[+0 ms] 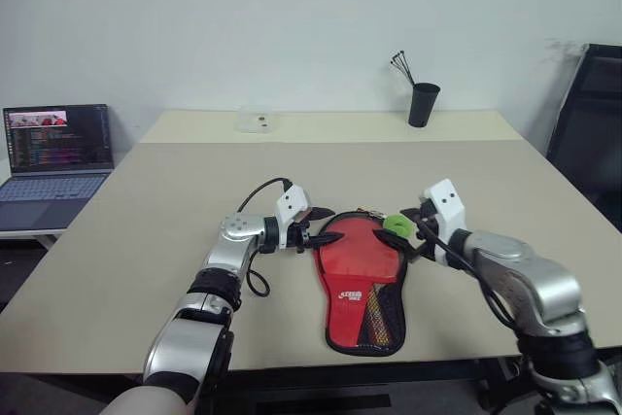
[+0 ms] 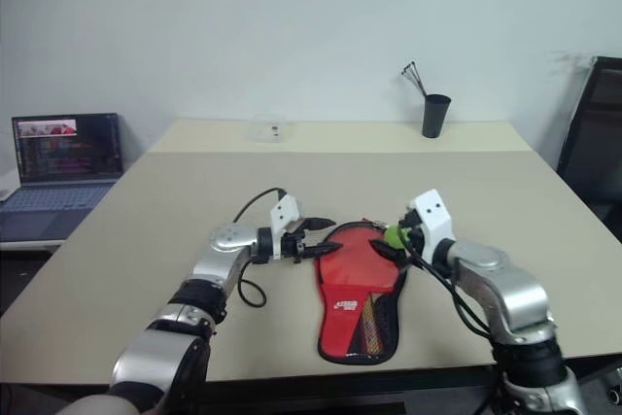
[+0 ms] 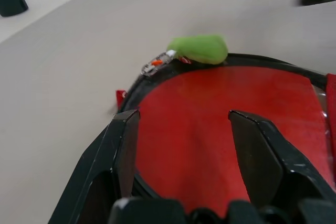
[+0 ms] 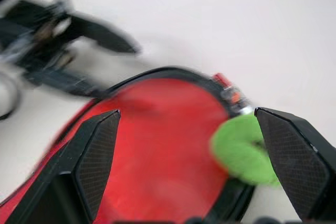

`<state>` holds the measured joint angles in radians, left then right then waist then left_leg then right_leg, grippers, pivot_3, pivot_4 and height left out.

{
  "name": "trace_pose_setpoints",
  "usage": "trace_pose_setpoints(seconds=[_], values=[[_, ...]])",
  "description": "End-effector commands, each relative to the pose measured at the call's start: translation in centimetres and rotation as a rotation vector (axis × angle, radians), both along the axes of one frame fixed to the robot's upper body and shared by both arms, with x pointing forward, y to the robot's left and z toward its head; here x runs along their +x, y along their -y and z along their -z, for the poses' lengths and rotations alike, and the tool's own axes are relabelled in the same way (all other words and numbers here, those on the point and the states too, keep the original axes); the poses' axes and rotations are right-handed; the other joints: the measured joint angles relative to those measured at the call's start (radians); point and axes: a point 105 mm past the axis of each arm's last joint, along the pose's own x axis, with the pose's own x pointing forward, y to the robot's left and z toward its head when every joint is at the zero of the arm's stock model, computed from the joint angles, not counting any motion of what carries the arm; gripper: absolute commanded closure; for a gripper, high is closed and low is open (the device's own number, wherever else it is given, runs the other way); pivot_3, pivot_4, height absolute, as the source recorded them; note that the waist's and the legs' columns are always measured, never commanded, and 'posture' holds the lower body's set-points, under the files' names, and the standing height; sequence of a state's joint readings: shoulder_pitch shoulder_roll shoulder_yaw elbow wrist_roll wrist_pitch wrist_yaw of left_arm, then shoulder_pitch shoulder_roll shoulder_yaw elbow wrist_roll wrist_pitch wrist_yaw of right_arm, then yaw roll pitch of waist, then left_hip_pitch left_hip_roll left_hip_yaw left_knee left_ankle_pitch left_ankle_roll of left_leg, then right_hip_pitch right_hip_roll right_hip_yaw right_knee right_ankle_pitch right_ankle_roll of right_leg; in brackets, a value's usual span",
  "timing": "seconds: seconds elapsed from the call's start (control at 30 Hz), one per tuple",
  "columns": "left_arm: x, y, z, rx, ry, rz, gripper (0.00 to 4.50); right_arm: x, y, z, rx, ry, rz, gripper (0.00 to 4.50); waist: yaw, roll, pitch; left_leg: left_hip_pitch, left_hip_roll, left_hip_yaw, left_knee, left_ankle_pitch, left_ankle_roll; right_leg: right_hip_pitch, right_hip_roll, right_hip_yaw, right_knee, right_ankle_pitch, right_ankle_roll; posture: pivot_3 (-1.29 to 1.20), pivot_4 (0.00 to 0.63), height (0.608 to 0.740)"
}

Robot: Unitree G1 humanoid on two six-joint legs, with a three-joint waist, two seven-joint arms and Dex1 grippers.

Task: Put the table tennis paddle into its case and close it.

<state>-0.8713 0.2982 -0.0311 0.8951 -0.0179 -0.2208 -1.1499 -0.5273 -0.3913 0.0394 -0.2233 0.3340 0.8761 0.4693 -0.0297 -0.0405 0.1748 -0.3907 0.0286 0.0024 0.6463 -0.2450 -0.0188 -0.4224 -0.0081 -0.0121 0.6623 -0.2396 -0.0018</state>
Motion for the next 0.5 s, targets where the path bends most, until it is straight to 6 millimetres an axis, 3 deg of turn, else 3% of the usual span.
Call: trace_pose_setpoints(seconds=[0.03,0.13,0.3,0.5], values=[[0.0,-0.1,-1.1,-0.012,0.038,-0.001,1.59,1.6,-0.8,-0.1,-0.022,0.080,0.026,0.00,0.000,0.000,0.000,0.000,0.000,0.000,0.000,0.000,0.000,0.000,0.000,0.000,0.000,0.000,0.000,0.00,0.150,0.740],[0.0,-0.4,-1.1,-0.007,0.035,-0.009,1.59,3.0,-0.9,0.7,-0.035,0.095,0.065,0.00,0.000,0.000,0.000,0.000,0.000,0.000,0.000,0.000,0.000,0.000,0.000,0.000,0.000,0.000,0.000,0.00,0.150,0.740],[-0.1,-0.3,-1.2,0.003,0.039,0.007,1.59,5.0,0.6,1.9,-0.093,0.109,0.140,0.00,0.001,0.000,0.000,0.000,0.000,0.000,0.000,0.000,0.000,0.000,0.000,0.000,0.000,0.000,0.000,0.00,0.150,0.740],[-1.5,1.8,-0.9,0.040,0.026,0.155,1.59,6.1,2.1,2.1,-0.117,0.115,0.193,0.00,0.001,0.000,0.000,-0.001,0.000,0.000,0.000,0.000,0.000,0.000,0.000,0.000,0.000,0.001,-0.002,0.00,0.150,0.740]])
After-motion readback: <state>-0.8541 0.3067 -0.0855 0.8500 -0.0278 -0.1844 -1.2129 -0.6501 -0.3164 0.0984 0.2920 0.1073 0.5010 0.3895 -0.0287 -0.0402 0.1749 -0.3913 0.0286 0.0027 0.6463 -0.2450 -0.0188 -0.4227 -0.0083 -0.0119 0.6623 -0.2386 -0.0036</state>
